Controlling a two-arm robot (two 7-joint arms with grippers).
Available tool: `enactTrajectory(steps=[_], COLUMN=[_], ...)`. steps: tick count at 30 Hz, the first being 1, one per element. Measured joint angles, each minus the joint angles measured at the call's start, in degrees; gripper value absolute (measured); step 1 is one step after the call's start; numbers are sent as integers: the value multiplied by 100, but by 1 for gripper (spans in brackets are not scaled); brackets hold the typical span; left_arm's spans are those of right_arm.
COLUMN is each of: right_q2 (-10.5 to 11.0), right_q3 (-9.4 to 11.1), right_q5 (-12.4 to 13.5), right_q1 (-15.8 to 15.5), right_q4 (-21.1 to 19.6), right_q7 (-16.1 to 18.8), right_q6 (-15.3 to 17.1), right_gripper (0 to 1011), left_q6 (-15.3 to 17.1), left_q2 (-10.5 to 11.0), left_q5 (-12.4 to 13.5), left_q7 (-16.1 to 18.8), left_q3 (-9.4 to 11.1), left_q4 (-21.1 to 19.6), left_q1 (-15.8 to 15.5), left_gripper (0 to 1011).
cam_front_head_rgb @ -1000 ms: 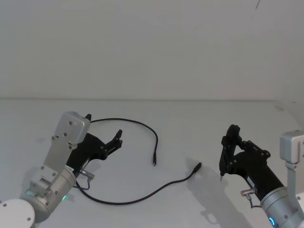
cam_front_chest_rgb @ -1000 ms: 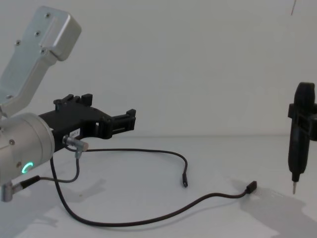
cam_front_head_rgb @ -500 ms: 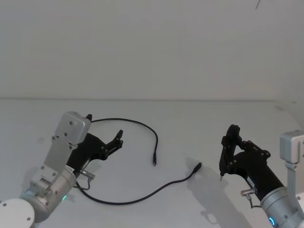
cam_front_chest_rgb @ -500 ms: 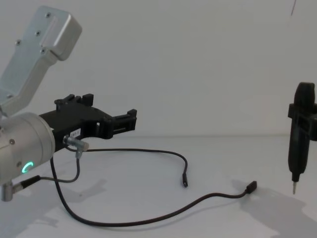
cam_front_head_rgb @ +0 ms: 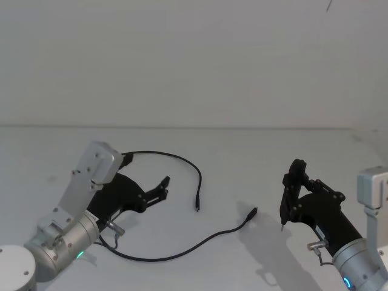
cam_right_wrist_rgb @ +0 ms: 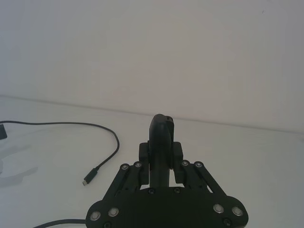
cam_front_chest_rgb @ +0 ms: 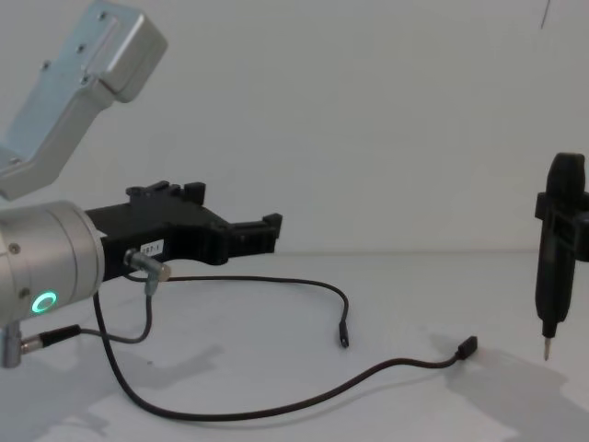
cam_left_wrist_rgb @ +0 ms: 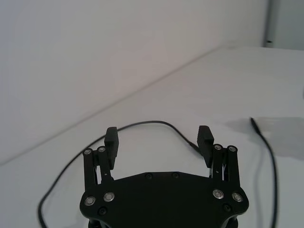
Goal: Pick up the data cable with the one hand.
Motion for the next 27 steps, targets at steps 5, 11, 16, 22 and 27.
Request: enactTrajectory(steps=[5,11,16,22,27], right_q2=[0,0,0,0,0], right_q3=[0,0,0,0,0], right_q5=[0,0,0,0,0], right_q1=[0,0,0,0,0], right_q4=[0,0,0,0,0], right_q7=[0,0,0,0,0], right_q6=[0,0,0,0,0], right_gripper=[279,279,279,279,279], left_q6=[238,754,1230,1767,2343], left_q2=[98,209,249,228,121], left_q5=[-163,-417,-599,-751,-864], left_q7=[-337,-839,-1152,-1380,-1511], left_q3=[30,113,221,381,574], left_q4=[-99,-228,-299,-328,-303], left_q1=[-60,-203,-355,-541,-758], left_gripper=[1001,1001,1001,1001,1001])
